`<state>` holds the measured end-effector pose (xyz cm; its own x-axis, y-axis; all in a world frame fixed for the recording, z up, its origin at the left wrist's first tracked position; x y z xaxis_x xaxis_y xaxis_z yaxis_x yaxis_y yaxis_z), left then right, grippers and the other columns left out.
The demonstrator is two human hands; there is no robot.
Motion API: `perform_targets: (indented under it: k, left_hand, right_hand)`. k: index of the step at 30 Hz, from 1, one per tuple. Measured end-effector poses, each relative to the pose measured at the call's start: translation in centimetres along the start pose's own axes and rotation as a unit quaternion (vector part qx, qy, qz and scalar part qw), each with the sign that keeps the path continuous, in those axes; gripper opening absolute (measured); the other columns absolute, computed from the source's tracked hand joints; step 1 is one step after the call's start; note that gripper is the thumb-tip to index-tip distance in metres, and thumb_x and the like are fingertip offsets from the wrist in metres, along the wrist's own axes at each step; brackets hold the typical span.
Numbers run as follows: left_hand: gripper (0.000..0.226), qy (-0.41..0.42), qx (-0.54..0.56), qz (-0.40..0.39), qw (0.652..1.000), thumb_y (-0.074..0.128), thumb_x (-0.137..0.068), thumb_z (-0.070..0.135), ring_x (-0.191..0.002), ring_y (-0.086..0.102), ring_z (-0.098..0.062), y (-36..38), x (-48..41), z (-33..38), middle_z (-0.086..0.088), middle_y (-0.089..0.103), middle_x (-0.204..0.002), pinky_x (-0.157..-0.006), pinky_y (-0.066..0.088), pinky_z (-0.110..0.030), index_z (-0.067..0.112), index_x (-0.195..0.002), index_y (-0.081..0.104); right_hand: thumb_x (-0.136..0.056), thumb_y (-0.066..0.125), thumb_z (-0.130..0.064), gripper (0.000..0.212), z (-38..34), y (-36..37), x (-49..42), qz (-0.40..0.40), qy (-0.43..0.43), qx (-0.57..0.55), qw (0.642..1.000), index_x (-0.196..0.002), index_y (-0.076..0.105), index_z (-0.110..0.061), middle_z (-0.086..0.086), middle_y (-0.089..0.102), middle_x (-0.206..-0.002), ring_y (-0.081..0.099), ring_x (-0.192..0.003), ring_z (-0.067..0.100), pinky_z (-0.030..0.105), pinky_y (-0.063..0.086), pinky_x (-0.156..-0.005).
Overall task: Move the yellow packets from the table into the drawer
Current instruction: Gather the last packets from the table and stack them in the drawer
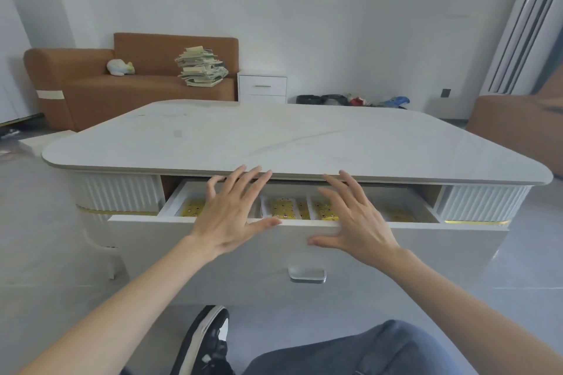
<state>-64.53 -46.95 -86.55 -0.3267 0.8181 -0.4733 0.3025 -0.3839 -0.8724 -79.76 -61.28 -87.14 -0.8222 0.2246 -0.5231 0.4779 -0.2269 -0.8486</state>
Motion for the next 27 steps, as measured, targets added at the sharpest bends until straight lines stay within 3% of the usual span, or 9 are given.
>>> perform_targets:
  k: [2, 5, 9, 11, 13, 15, 17, 24, 27]
  left_hand:
    - [0.098, 0.000, -0.010, -0.018, 1.000, 0.011, -0.073, 0.087, -0.144, 0.023, -0.024, 0.8, -0.9, -0.7, -0.004, 0.024, -0.157, -0.107, 0.015, -0.049, 0.027, -0.150, 0.017]
    - [0.108, 0.001, -0.031, -0.012, 0.999, 0.008, -0.063, 0.094, -0.147, 0.004, -0.026, 1.8, -2.6, -1.6, -0.006, 0.006, -0.160, -0.110, -0.008, -0.051, 0.030, -0.150, 0.001]
    - [0.110, -0.017, -0.046, -0.014, 0.999, -0.002, -0.061, 0.093, -0.147, 0.011, -0.023, 2.9, -4.2, -2.5, -0.002, 0.018, -0.158, -0.105, -0.025, -0.053, 0.032, -0.151, 0.012]
    - [0.110, -0.027, -0.040, -0.018, 0.999, -0.006, -0.062, 0.092, -0.144, 0.025, -0.020, 3.6, -5.0, -3.0, 0.000, 0.029, -0.155, -0.108, -0.022, -0.053, 0.032, -0.149, 0.021]
    - [0.103, -0.031, -0.017, 0.005, 0.999, -0.001, -0.070, 0.088, -0.133, 0.044, -0.024, 4.1, -5.3, -3.1, -0.002, 0.047, -0.143, -0.115, 0.005, -0.052, 0.028, -0.141, 0.041]
    - [0.090, -0.030, -0.013, 0.053, 0.998, 0.009, -0.078, 0.083, -0.117, 0.057, -0.026, 4.7, -5.5, -3.2, -0.002, 0.060, -0.128, -0.107, 0.032, -0.045, 0.025, -0.130, 0.054]
    - [0.077, -0.027, -0.004, 0.113, 0.993, 0.026, -0.079, 0.078, -0.110, 0.060, -0.025, 5.0, -5.6, -3.3, -0.001, 0.063, -0.120, -0.100, 0.034, -0.039, 0.024, -0.123, 0.059]
    - [0.053, -0.040, -0.046, 0.271, 0.961, 0.062, -0.072, 0.058, -0.095, 0.048, -0.021, 5.4, -6.1, -2.8, -0.001, 0.063, -0.106, -0.089, 0.035, -0.039, 0.025, -0.113, 0.054]
    - [0.050, -0.056, -0.055, 0.287, 0.955, 0.067, -0.073, 0.052, -0.093, 0.044, -0.020, 5.7, -6.2, -2.7, -0.001, 0.063, -0.105, -0.086, 0.035, -0.039, 0.026, -0.112, 0.051]
  right_hand:
    - [-0.064, 0.035, -0.087, 0.108, 0.4, 0.7, -1.2, -0.029, 0.005, 0.020, 0.999, -0.142, 0.037, -0.012, 0.005, 0.029, -0.154, 0.005, -0.145, 0.023, 0.043, 0.025, -0.115]
    - [-0.061, 0.023, -0.091, 0.120, 1.1, 1.7, -2.7, -0.069, 0.010, 0.051, 0.996, -0.151, 0.014, -0.012, 0.007, 0.008, -0.160, -0.010, -0.147, 0.025, 0.044, 0.000, -0.118]
    - [-0.054, 0.010, -0.094, 0.128, 2.4, 3.1, -4.7, -0.096, 0.028, 0.065, 0.993, -0.151, -0.008, -0.013, 0.004, -0.021, -0.156, -0.024, -0.143, 0.026, 0.041, -0.015, -0.115]
    - [-0.055, 0.020, -0.090, 0.125, 2.8, 3.6, -5.6, -0.100, 0.035, 0.056, 0.993, -0.152, -0.002, -0.014, 0.004, -0.010, -0.159, -0.012, -0.147, 0.024, 0.041, -0.013, -0.116]
    - [-0.057, 0.033, -0.088, 0.120, 3.1, 3.9, -6.1, -0.070, 0.030, 0.044, 0.996, -0.151, 0.017, -0.015, 0.003, 0.017, -0.158, 0.013, -0.147, 0.022, 0.040, -0.006, -0.119]
    - [-0.059, 0.043, -0.083, 0.107, 3.4, 4.2, -6.3, -0.013, 0.030, 0.036, 0.999, -0.141, 0.041, -0.014, 0.003, 0.044, -0.145, 0.040, -0.136, 0.024, 0.035, 0.010, -0.119]
    - [-0.057, 0.054, -0.078, 0.096, 3.7, 4.5, -6.5, 0.041, 0.038, 0.014, 0.998, -0.128, 0.056, -0.013, 0.003, 0.059, -0.130, 0.057, -0.118, 0.026, 0.031, 0.026, -0.107]
    - [-0.053, 0.079, -0.060, 0.075, 3.8, 5.3, -7.3, 0.178, 0.045, 0.034, 0.982, -0.109, 0.054, -0.017, -0.001, 0.065, -0.105, 0.060, -0.090, 0.022, 0.030, 0.035, -0.087]
    - [-0.052, 0.081, -0.058, 0.074, 3.7, 5.7, -7.6, 0.204, 0.055, 0.061, 0.976, -0.105, 0.050, -0.016, -0.001, 0.063, -0.098, 0.061, -0.081, 0.023, 0.030, 0.033, -0.082]
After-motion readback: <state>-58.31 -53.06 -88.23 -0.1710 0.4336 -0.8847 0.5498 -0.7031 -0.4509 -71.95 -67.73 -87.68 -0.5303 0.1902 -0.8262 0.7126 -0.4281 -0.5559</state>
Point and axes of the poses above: each hand's wrist, its own x-axis away from the middle knuckle, its own y-axis out of the palm, z = x × y, the point moved 6 cm from there along -x, towards the middle knuckle
